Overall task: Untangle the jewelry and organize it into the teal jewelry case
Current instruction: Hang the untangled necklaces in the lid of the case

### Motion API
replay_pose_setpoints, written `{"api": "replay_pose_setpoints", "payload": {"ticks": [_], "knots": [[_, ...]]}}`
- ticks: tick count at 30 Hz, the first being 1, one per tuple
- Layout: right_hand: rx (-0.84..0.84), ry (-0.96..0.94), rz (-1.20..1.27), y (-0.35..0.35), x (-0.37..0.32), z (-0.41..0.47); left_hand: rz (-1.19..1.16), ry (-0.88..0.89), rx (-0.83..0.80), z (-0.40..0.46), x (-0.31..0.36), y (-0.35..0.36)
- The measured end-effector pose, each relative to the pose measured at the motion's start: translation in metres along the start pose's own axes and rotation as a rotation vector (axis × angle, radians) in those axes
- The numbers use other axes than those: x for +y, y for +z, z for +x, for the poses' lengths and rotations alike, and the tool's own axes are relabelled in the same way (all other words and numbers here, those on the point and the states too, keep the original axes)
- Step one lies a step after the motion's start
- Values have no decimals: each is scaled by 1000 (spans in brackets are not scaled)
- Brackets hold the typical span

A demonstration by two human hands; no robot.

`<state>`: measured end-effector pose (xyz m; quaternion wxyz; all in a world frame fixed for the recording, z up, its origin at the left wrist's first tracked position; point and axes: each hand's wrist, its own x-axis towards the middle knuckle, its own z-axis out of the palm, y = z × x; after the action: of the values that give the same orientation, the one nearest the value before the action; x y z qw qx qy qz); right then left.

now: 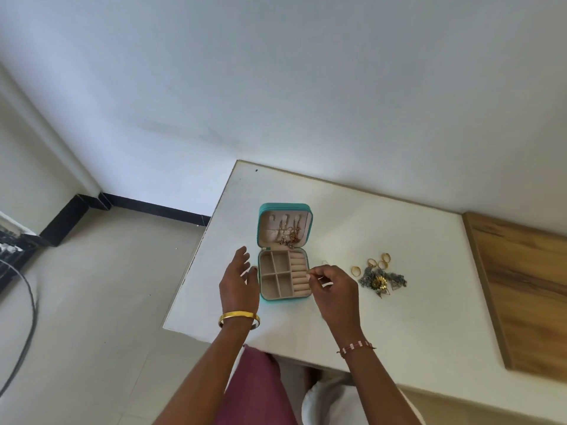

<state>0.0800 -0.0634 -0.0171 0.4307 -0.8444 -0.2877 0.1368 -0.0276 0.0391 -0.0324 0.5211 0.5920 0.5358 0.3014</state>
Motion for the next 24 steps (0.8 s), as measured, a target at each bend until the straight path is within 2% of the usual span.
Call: {"api": "replay_pose_setpoints", "payload": {"ticks": [5, 9, 12, 17, 24], "knots": [[65, 102, 40, -27, 14, -24, 26, 35, 26, -30, 2, -1], [104, 207, -20, -42, 30, -41, 85, 40, -36, -57, 3, 8], [61, 267, -87, -44, 41, -52, 120, 10, -105, -80, 2, 15], [-68, 185, -230, -30, 44, -58, 187, 8, -259, -102, -9, 21], [-102, 3, -573, -11, 38, -55, 281, 53, -357, -100, -14, 23]]}}
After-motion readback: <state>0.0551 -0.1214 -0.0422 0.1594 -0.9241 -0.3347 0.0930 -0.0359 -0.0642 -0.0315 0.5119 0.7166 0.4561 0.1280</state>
